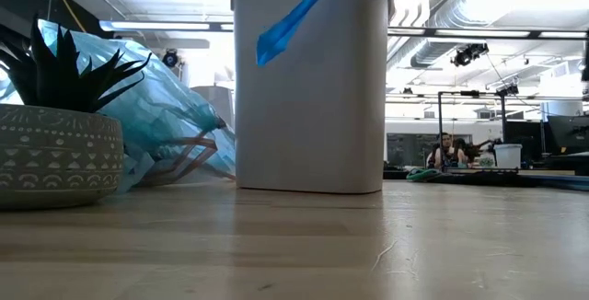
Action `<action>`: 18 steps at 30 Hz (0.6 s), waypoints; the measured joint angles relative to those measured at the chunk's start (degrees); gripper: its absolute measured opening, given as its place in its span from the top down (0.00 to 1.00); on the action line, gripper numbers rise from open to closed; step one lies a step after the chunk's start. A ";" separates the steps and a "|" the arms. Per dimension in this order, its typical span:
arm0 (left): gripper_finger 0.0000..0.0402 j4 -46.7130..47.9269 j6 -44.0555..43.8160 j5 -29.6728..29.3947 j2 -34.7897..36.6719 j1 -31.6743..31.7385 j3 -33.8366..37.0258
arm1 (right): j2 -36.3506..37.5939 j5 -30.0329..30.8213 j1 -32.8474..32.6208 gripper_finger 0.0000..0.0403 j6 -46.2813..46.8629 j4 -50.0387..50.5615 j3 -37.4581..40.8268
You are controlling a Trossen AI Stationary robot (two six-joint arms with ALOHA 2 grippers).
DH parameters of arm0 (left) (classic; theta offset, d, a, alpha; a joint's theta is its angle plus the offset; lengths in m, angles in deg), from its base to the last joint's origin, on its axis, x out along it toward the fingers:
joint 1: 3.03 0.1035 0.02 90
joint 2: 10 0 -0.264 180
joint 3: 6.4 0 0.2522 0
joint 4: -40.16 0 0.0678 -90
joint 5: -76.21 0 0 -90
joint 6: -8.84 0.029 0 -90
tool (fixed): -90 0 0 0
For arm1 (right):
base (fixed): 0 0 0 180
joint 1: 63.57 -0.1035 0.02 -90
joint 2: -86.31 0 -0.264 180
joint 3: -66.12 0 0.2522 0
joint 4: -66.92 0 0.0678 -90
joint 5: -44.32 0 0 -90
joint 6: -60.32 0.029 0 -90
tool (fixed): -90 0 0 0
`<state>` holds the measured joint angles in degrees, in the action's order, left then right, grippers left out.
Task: Place trash/remove bag and relplace
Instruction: Insert the new trash bag into the trash bin
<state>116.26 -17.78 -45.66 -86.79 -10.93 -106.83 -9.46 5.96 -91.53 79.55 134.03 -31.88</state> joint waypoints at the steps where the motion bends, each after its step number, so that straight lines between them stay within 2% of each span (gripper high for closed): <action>1: 1.00 0.99 -0.58 -0.23 -0.21 -0.31 0.00 | 0.00 -0.05 0.00 1.00 0.01 0.02 0.00; 13: 1.00 1.24 -3.17 -0.63 -0.24 -4.58 0.00 | 0.67 -1.33 -0.23 1.00 0.17 0.54 -0.01; 18: 1.00 -0.64 -4.11 -6.57 -0.24 -5.88 0.00 | 1.26 -3.08 -0.31 1.00 0.11 -0.24 -0.02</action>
<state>115.62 -21.90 -52.23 -87.04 -16.81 -106.83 -8.19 2.88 -91.85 79.65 133.78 -31.91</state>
